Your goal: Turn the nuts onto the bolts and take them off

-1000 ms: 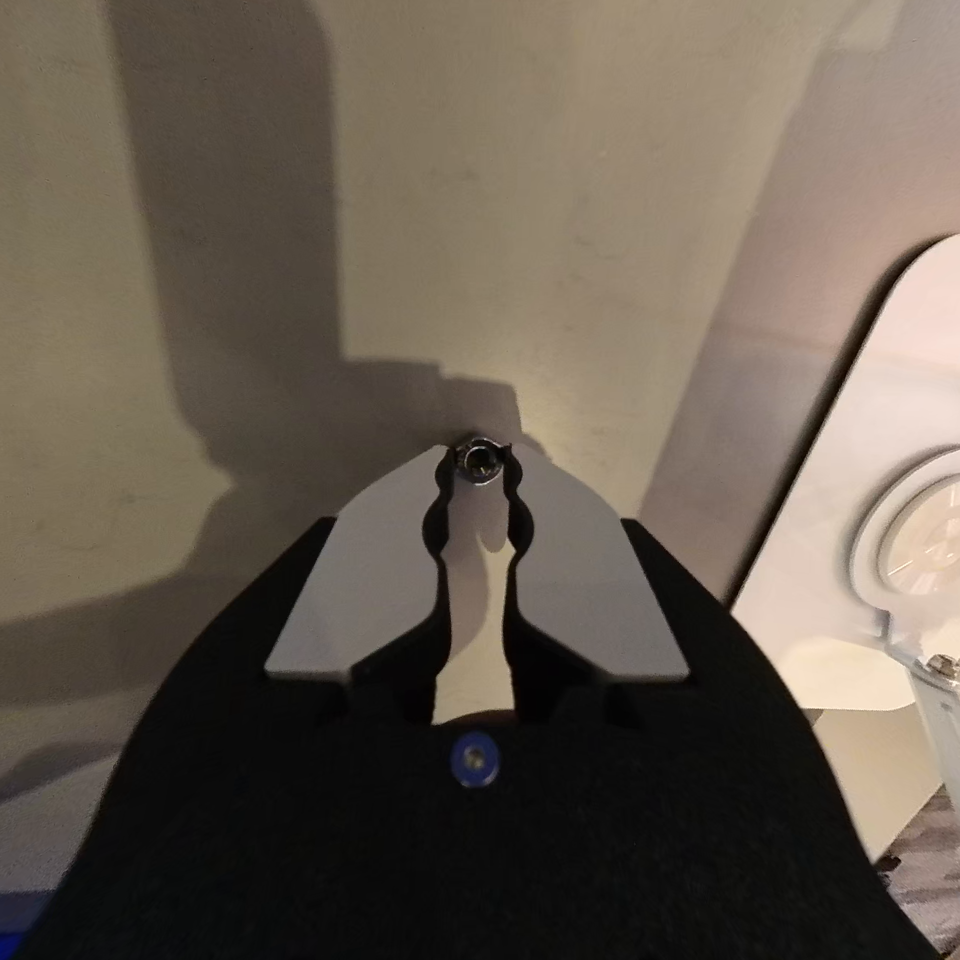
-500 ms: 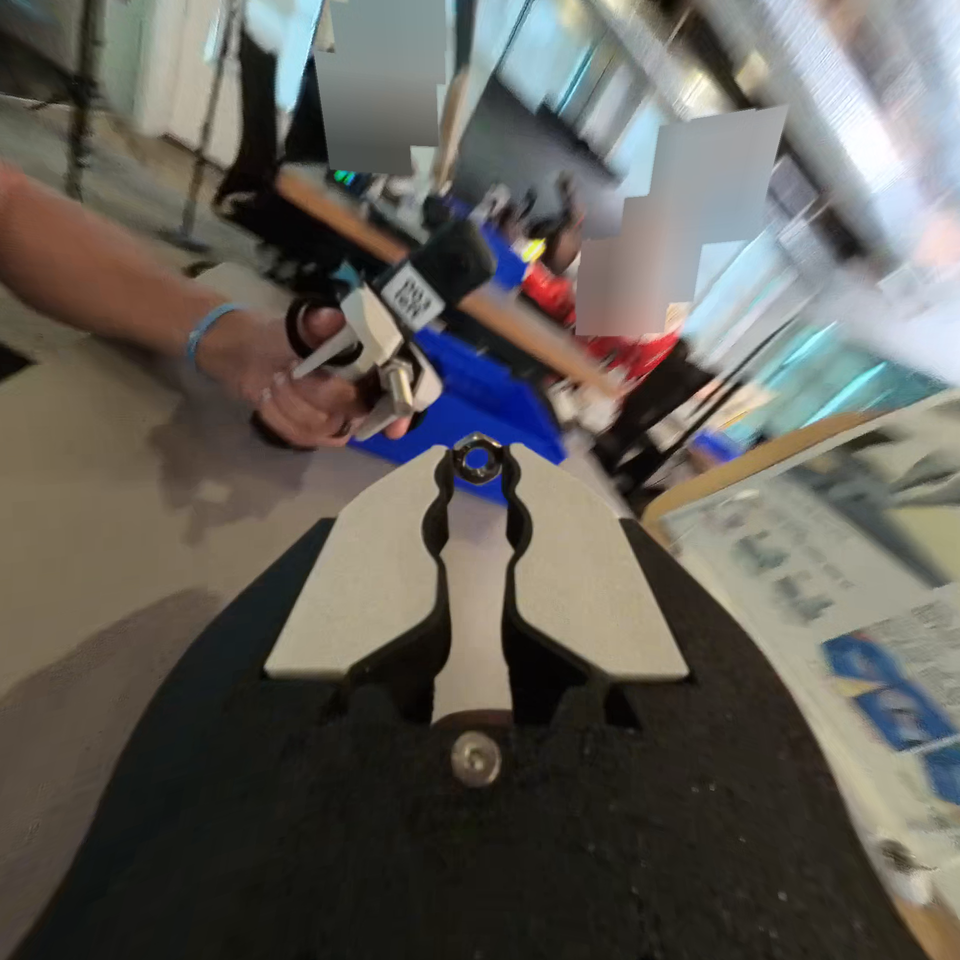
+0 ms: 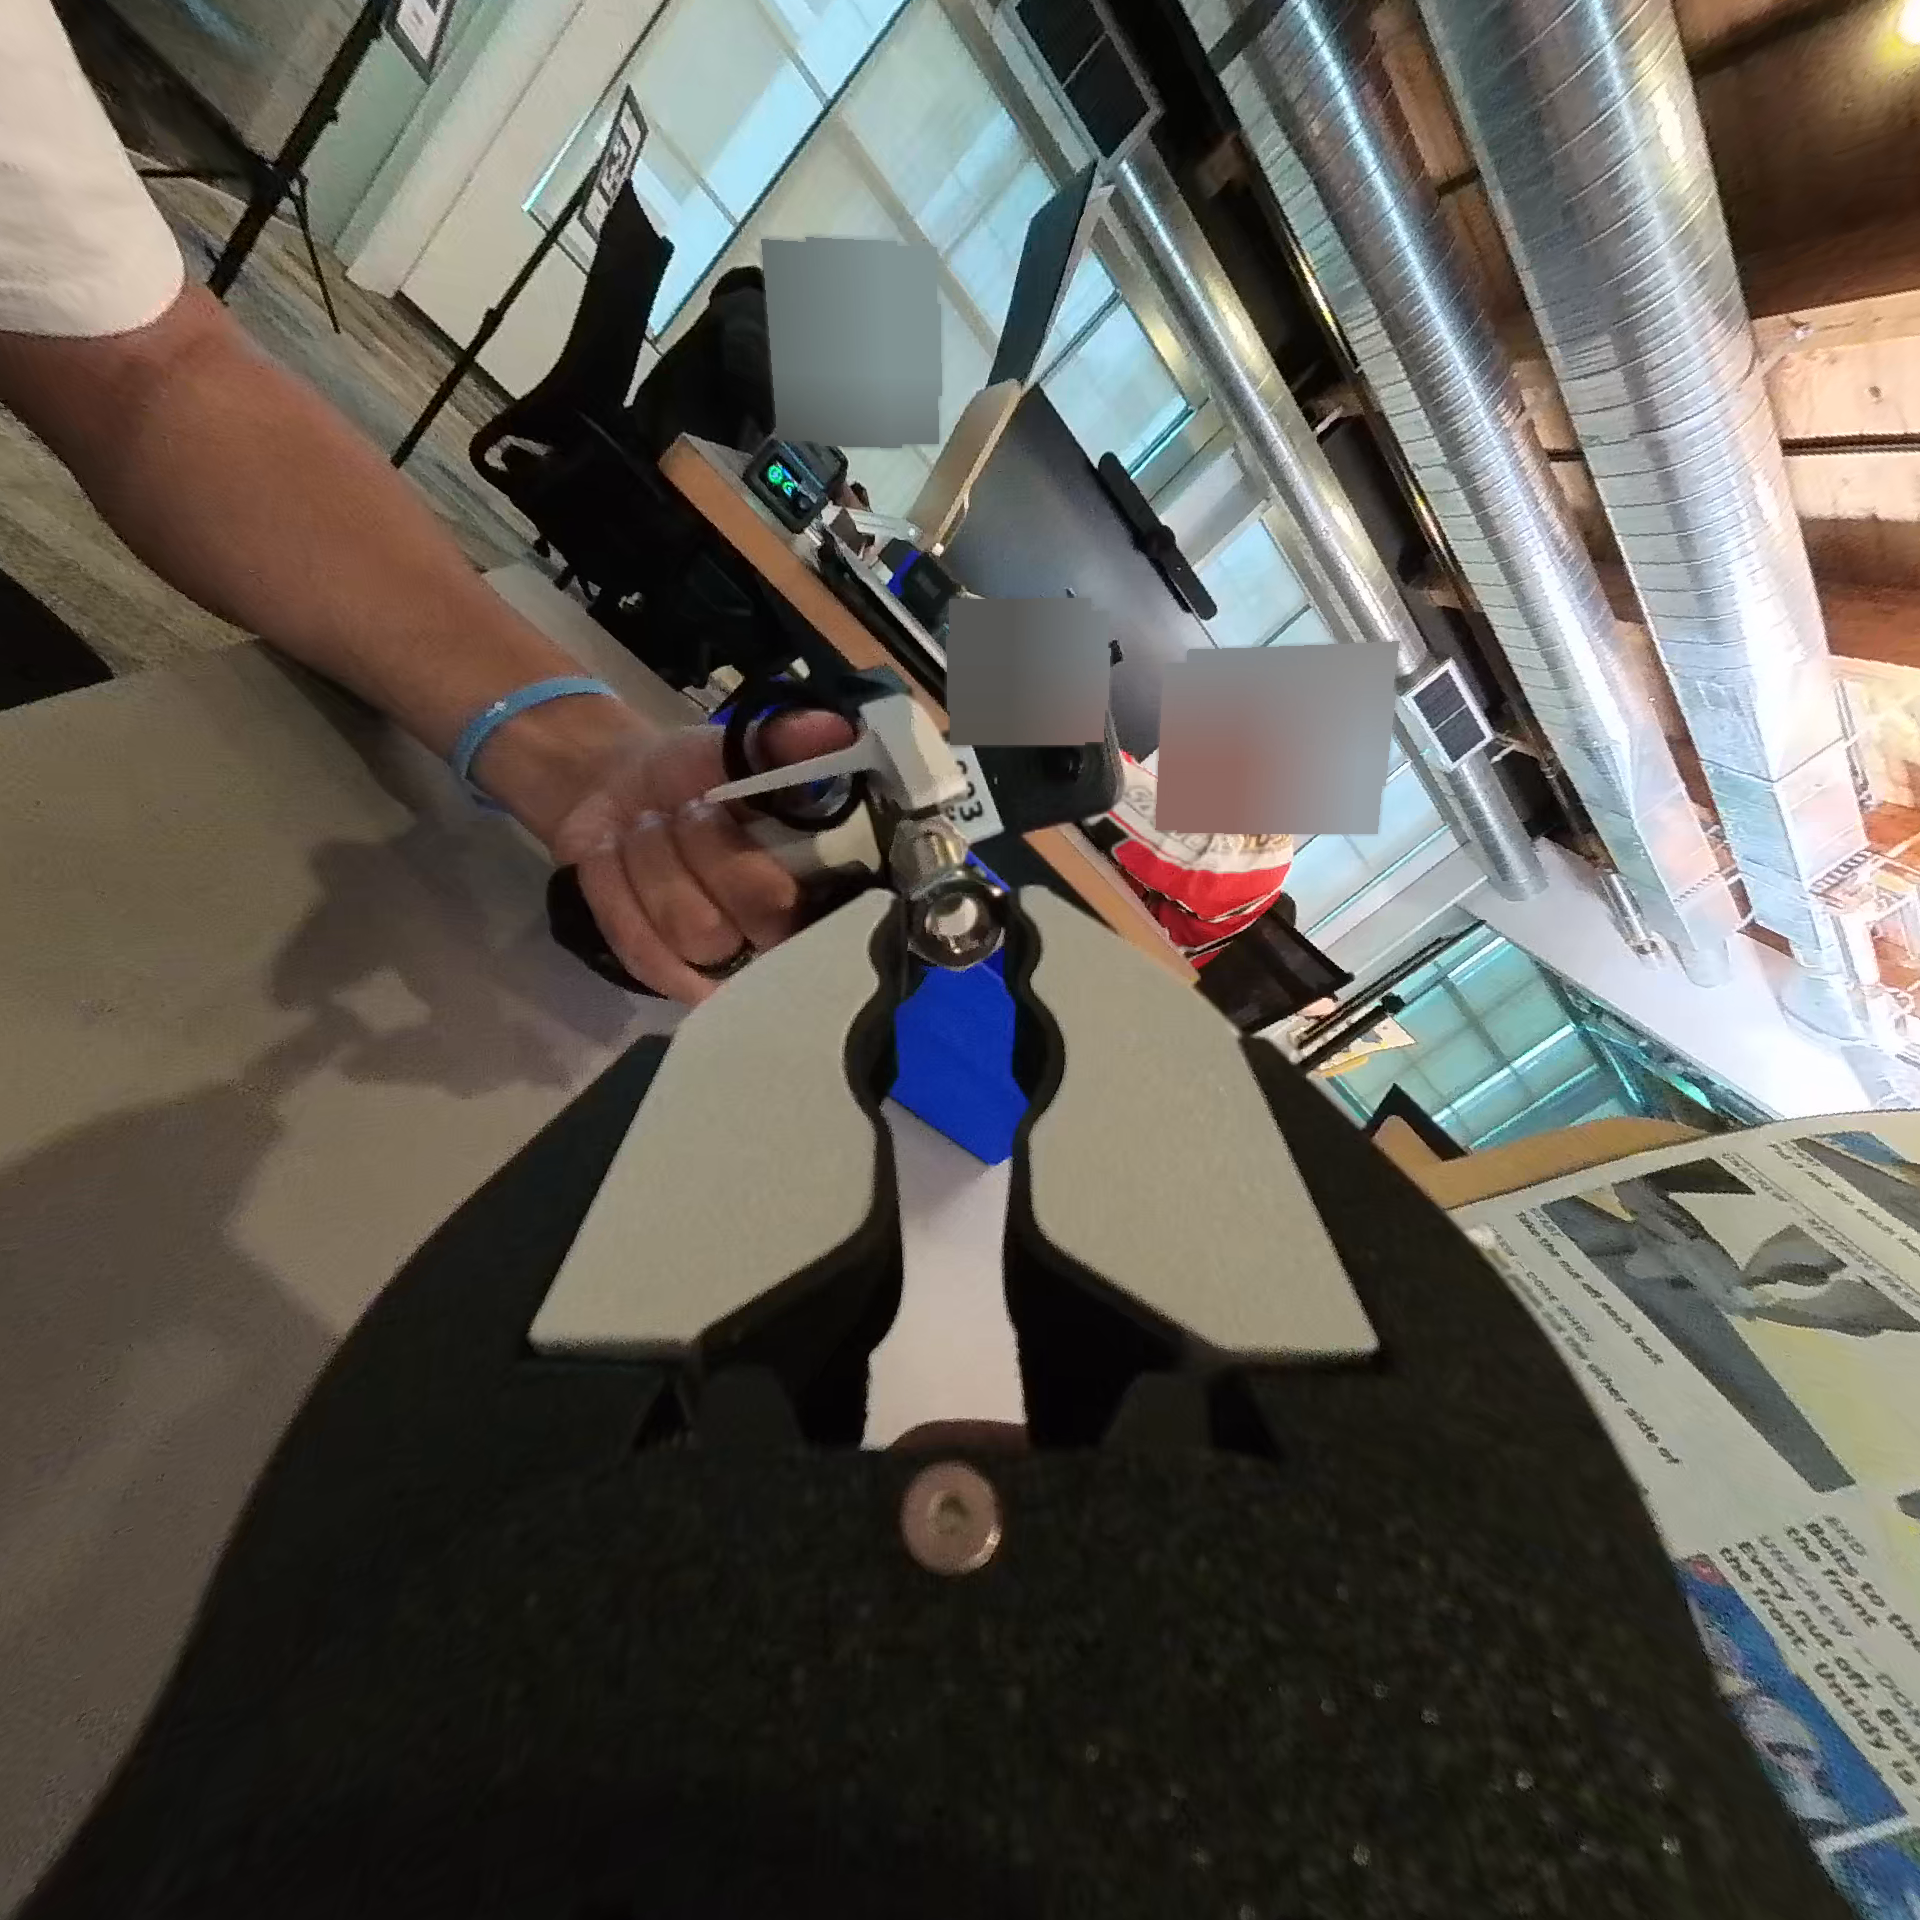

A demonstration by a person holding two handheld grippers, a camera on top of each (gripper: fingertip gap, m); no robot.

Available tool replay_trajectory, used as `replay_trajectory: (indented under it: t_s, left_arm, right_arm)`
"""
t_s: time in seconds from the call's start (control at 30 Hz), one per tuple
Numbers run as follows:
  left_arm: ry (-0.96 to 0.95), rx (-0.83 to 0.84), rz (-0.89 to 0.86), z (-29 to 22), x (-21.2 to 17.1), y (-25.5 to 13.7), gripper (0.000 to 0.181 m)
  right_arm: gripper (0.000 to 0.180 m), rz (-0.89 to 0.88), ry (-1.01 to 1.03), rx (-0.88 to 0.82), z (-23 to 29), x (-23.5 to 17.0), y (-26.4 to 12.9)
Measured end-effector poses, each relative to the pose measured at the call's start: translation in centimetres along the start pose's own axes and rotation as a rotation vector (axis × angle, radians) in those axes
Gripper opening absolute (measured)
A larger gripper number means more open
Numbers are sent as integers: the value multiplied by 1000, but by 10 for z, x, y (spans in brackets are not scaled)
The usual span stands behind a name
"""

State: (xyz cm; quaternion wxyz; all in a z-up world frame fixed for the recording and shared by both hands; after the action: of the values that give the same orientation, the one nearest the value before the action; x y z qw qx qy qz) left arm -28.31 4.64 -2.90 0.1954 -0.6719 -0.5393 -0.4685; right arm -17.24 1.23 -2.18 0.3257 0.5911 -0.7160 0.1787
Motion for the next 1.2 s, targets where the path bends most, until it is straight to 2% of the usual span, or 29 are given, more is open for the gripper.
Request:
replay_trajectory:
  t_s: [0.4,0.57,0.73,1.2]
  left_arm:
    - [-82,-56,-20,4,-3,1,16]
    - [-112,-60,-64,6,-1,2,16]
    - [-4,17,-57,4,1,1,16]
    - [395,250,8,-8,7,2,16]
  right_arm:
    - [17,-14,-13,17,5,-1,2]
    - [17,0,-16,-44,5,-2,2]
    - [17,1,262,-43,1,-5,3]
    - [17,-144,1079,68,-8,-18,6]
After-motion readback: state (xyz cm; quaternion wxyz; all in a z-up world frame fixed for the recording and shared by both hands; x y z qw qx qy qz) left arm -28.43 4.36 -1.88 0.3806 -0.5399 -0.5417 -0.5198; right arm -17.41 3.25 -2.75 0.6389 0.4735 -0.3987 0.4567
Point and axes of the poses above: each gripper's, where its closed fingertips meet, y out along the fingers, x out of its top, z = x × y across the jaws, the point moved 5 cm from there along -y, back along the fingers, and after that the axes turned 1 degree about x, right-handed, at the moved point
